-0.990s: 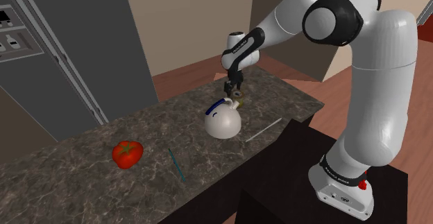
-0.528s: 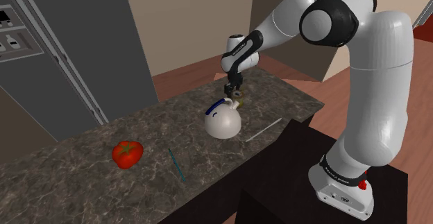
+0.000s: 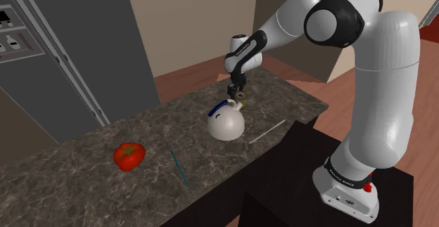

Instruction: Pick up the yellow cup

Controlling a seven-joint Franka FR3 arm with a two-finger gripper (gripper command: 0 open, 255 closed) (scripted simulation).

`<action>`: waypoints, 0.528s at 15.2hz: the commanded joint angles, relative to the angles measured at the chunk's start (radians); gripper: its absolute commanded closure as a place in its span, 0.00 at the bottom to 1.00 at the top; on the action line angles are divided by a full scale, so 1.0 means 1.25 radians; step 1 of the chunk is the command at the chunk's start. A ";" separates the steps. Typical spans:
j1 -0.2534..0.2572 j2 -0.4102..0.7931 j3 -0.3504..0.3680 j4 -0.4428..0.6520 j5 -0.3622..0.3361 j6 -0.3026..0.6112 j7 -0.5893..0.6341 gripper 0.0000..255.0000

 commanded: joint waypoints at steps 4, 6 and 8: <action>0.003 -0.035 -0.005 0.004 -0.008 -0.039 0.005 1.00; 0.005 -0.049 -0.007 0.007 -0.011 -0.056 0.007 1.00; 0.006 -0.064 -0.008 0.010 -0.015 -0.073 0.010 1.00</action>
